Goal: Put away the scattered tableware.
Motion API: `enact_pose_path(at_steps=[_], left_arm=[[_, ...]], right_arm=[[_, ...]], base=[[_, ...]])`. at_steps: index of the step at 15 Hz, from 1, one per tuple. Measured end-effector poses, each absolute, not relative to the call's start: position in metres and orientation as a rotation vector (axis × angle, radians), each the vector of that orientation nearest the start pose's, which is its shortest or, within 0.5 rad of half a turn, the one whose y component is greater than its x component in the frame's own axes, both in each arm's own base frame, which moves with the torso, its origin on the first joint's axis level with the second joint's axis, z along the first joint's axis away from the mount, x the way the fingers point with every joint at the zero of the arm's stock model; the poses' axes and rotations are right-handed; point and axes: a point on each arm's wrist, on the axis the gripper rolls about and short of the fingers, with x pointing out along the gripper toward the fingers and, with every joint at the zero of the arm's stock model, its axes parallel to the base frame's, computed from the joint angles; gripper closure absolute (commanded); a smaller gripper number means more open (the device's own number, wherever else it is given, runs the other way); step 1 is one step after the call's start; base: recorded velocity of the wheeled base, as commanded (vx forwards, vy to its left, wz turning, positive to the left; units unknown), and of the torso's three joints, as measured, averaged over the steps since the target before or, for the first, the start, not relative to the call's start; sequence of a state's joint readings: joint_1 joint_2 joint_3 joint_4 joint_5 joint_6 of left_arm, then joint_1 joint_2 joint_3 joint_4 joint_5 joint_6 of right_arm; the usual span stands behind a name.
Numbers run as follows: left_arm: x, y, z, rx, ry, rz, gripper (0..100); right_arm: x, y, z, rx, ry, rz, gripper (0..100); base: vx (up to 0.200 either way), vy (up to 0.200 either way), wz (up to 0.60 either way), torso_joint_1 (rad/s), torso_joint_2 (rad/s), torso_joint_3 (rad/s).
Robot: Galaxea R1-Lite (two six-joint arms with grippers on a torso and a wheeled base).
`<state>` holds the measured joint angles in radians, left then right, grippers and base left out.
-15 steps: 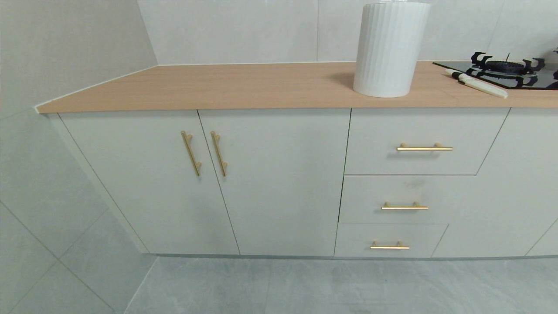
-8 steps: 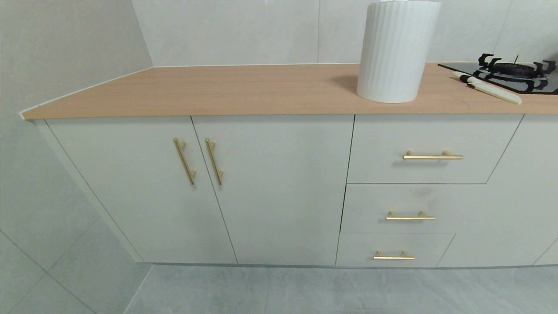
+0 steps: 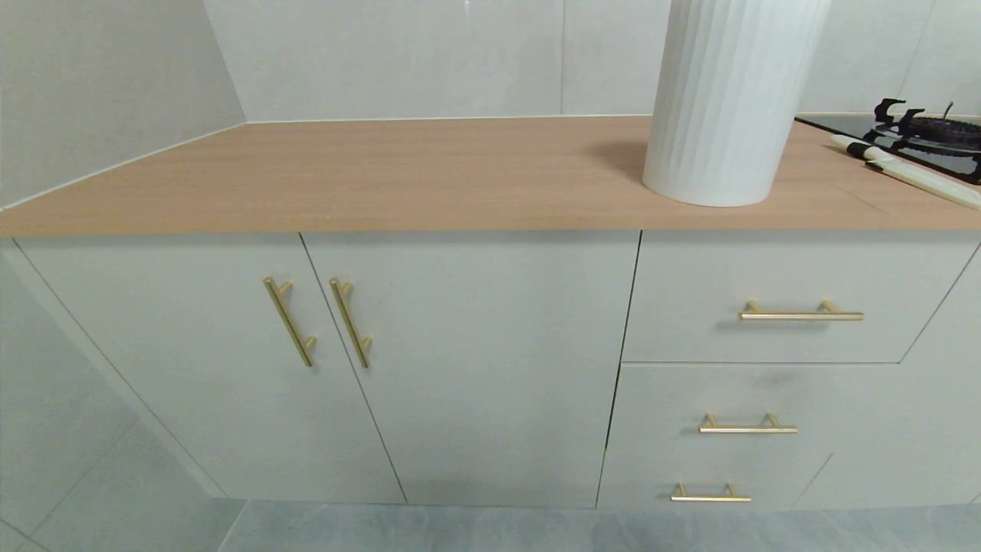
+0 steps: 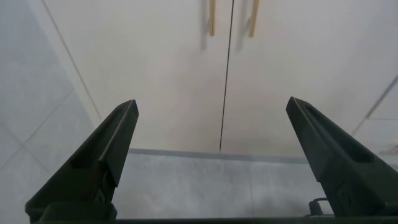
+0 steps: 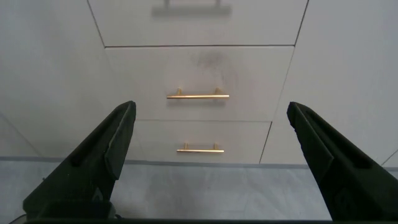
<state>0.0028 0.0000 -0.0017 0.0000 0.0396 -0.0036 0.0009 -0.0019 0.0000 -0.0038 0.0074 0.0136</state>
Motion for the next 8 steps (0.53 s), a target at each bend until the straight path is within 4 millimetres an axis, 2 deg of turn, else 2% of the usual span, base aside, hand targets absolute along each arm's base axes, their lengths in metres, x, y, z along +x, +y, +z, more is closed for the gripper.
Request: enact_pose_path(at_steps=[2,8], left_arm=[[-0.0229,0.0008,0.076,-0.004,-0.002,0.043,0],[-0.0229,0.0008,0.076,-0.004,-0.002,0.042,0]], right_arm=[[-0.0229,0.0001,0.0758,0.014,-0.006,0.009,0],[-0.0229,0.0001,0.0759,0.014,-0.006,0.008,0]], base=[[0.0,0.0,-0.6,-0.002,0.0,0.002],[0.0,0.0,0.0,0.0,0.0,0.0]])
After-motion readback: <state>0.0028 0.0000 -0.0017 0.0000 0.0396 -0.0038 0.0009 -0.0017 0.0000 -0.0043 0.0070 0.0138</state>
